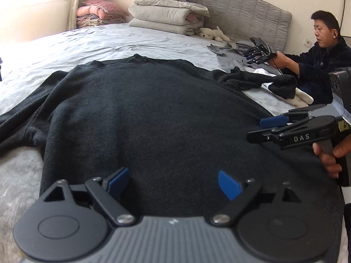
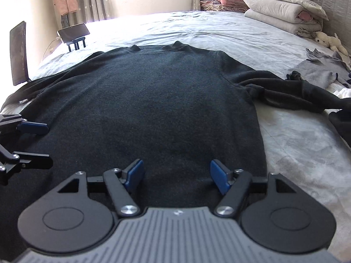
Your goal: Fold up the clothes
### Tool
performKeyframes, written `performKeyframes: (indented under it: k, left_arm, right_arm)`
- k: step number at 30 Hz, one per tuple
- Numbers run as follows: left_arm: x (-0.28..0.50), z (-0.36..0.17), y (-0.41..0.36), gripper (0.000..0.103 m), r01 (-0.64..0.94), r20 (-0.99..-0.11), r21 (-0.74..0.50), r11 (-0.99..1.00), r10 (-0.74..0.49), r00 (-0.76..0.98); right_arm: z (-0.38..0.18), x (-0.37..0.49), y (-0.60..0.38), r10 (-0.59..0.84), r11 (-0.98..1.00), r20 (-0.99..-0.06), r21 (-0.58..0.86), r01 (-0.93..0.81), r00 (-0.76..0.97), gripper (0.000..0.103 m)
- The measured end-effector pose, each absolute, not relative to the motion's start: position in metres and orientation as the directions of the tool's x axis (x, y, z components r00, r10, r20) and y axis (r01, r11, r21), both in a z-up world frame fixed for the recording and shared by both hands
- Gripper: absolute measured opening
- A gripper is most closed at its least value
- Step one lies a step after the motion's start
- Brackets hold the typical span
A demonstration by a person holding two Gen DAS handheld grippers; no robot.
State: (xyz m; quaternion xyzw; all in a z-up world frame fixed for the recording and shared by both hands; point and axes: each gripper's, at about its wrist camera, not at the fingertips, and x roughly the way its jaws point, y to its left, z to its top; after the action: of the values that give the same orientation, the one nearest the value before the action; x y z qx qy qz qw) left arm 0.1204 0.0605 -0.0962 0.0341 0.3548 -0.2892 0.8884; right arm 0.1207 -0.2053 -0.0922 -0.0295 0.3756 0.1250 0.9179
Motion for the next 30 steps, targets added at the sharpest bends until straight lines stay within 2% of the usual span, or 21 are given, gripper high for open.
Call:
performKeyframes:
  k: [2,5,15,18,22,24,27,30]
  left_arm:
    - [0.114,-0.098,0.054,0.103,0.55,-0.66,-0.079,0.831,-0.457,0.596]
    - [0.108,-0.099,0.046,0.103,0.553,-0.664,-0.002,0.833,-0.415,0.622]
    - [0.108,-0.099,0.046,0.103,0.554,-0.664,0.011,0.833,-0.408,0.627]
    - [0.108,-0.1,0.047,0.103,0.554,-0.664,0.012,0.833,-0.407,0.627]
    - [0.107,-0.1,0.047,0.103,0.554,-0.664,0.012,0.832,-0.408,0.627]
    - [0.107,-0.1,0.047,0.103,0.554,-0.664,0.012,0.832,-0.408,0.627]
    - [0.107,-0.1,0.047,0.103,0.555,-0.664,0.011,0.832,-0.409,0.626]
    - [0.107,-0.1,0.047,0.103,0.554,-0.664,0.011,0.832,-0.409,0.626]
  right_arm:
    - [-0.092,0.113,-0.214,0.164,0.976,-0.704,0.016,-0.215,0.691,0.08]
    - [-0.089,0.106,-0.217,0.162,0.98,-0.697,0.028,-0.199,0.699,0.08]
    - [-0.095,0.134,-0.172,0.214,0.968,-0.679,0.049,-0.247,0.703,0.081]
    - [-0.101,0.134,-0.169,0.208,0.971,-0.658,0.053,-0.232,0.724,0.088]
    - [-0.101,0.131,-0.169,0.203,0.975,-0.645,0.061,-0.215,0.737,0.089]
    - [-0.096,0.129,-0.163,0.219,0.967,-0.639,0.039,-0.253,0.737,0.089]
    - [-0.086,0.128,-0.144,0.357,0.899,-0.589,0.006,-0.437,0.725,0.089]
    - [-0.084,0.144,-0.117,0.346,0.888,-0.603,-0.037,-0.458,0.719,0.089]
